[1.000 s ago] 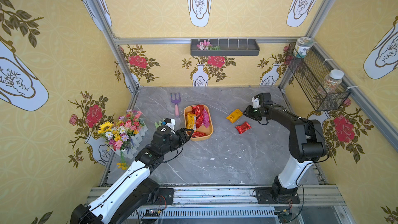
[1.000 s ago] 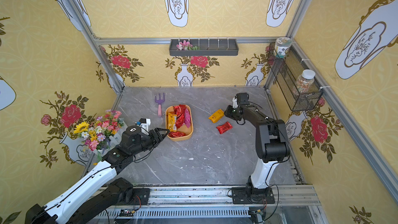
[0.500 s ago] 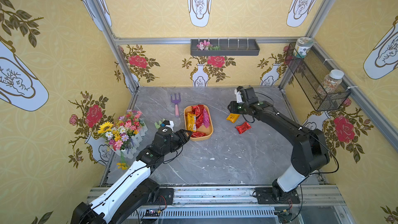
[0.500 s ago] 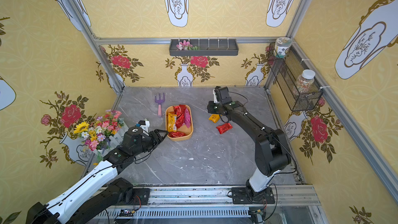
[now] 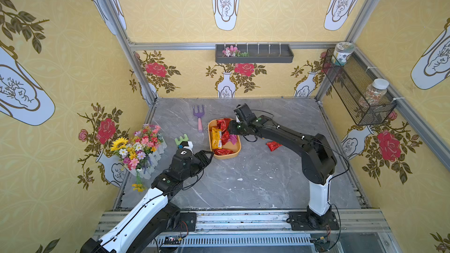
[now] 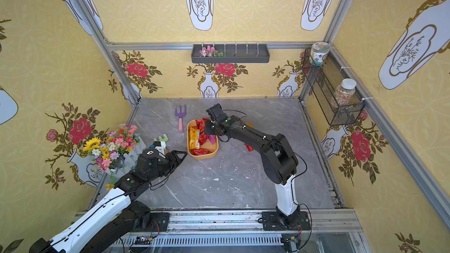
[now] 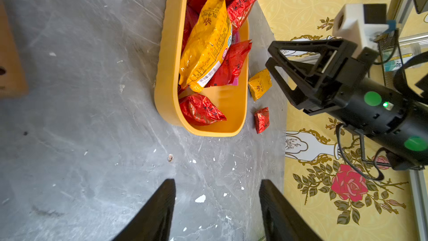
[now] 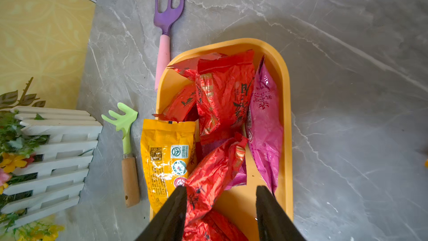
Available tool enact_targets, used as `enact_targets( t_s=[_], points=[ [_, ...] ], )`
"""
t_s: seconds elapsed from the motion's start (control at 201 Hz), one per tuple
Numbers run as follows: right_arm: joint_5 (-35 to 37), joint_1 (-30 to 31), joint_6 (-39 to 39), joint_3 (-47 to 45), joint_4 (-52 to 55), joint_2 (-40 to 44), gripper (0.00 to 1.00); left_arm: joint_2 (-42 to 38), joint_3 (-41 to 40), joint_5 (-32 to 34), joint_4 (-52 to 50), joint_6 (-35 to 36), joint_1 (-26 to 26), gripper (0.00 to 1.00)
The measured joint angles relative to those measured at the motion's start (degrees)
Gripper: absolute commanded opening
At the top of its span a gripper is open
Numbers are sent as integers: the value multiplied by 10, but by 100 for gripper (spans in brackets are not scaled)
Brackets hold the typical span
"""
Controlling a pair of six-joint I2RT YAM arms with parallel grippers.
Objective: Take the tea bags out of the storage box
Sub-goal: Pick up the tea bag from the storage box.
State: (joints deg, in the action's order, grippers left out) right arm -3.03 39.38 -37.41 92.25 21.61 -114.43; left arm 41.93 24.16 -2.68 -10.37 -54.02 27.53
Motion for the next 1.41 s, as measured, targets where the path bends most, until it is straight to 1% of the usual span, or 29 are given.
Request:
enact_targets(
  t_s=[0.154,0.458,0.762,0.842,1.215,1.325,1.409],
  points=[
    [-1,10,-19,18,0,-30,61,-10,-3,1,-7,0,-2,63],
    [7,9,-43,33,1,-56,60,-24,-4,2,-23,0,-6,64],
    [7,7,-44,37,3,-69,51,-24,-4,2,-29,0,-7,64],
    [7,5,-44,24,0,-65,50,-24,-4,2,-29,0,-7,64],
    [7,0,-43,-34,-6,-22,39,-7,-4,-1,-28,0,-7,63],
    [5,-3,-43,-44,-12,-15,34,-7,-4,-3,-27,0,-7,63],
    [-11,-8,-44,-52,-23,-13,31,-9,-4,-5,-27,0,-7,63]
  ],
)
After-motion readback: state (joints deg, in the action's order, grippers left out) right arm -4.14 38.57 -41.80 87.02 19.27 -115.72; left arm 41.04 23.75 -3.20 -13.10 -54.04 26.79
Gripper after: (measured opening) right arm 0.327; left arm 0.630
